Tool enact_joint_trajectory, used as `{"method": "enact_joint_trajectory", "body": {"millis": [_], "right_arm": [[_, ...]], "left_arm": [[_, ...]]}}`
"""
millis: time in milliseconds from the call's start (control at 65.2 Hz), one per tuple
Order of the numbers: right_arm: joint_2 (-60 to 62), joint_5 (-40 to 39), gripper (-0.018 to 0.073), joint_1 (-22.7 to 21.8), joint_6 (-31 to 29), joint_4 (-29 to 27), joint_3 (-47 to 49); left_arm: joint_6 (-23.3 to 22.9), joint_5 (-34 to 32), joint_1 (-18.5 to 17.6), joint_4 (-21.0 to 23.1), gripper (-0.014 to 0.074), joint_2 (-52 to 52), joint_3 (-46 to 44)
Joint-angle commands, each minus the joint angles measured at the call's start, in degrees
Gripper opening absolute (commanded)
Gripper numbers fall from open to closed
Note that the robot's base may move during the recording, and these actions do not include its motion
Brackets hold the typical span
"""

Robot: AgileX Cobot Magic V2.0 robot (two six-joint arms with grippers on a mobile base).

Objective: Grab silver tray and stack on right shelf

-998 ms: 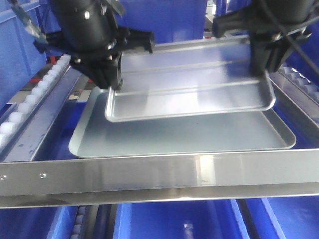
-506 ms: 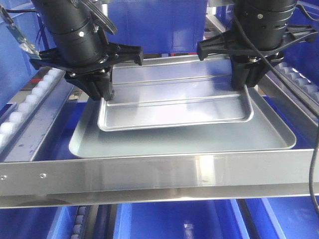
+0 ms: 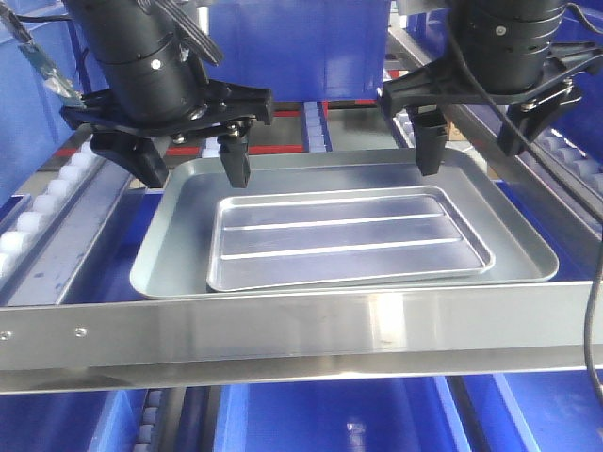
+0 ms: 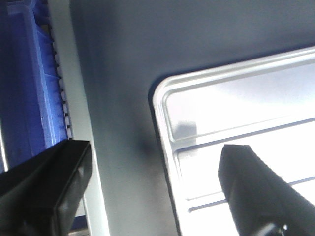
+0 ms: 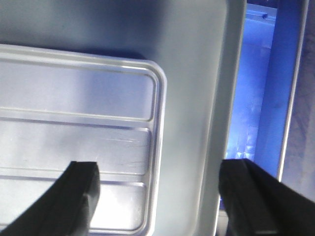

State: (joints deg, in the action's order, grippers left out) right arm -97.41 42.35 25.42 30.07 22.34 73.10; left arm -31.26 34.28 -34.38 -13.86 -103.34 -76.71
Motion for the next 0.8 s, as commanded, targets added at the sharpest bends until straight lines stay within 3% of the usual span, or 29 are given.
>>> {"method": "enact_joint_trajectory", "body": {"millis": [0, 123, 215, 399, 491, 783], "right_arm": [[4.5, -0.2, 0.0589, -0.4, -0.6, 2.0, 2.9], [8.2, 1.6, 0.0502, -0.4, -0.6, 1.9, 3.9], [12.2, 2.2, 0.0373, -0.4, -0.6, 1.9, 3.9], [19.6, 5.0, 0.0036, -0.4, -1.7, 1.9, 2.8], [23.9, 4.5, 0.0057, -0.2, -3.4, 1.9, -0.9], [40.5, -9.7, 0.0055, -0.2, -3.6, 1.9, -25.6]], "left_arm": [[-0.1, -0.6, -0.1, 0.1, 0.0443, 4.1, -3.2], [0.0, 3.3, -0.1, 0.1, 0.0430, 7.7, -5.1], [0.1, 4.3, -0.1, 0.2, 0.0363, 11.8, -5.1], [1.5, 3.7, -0.1, -0.1, 0.0057, 23.1, -0.4], [1.5, 2.8, -0.8, -1.1, -0.0113, 29.8, 5.9], [1.5, -17.9, -3.7, -2.0, -0.0098, 50.8, 36.6]]}}
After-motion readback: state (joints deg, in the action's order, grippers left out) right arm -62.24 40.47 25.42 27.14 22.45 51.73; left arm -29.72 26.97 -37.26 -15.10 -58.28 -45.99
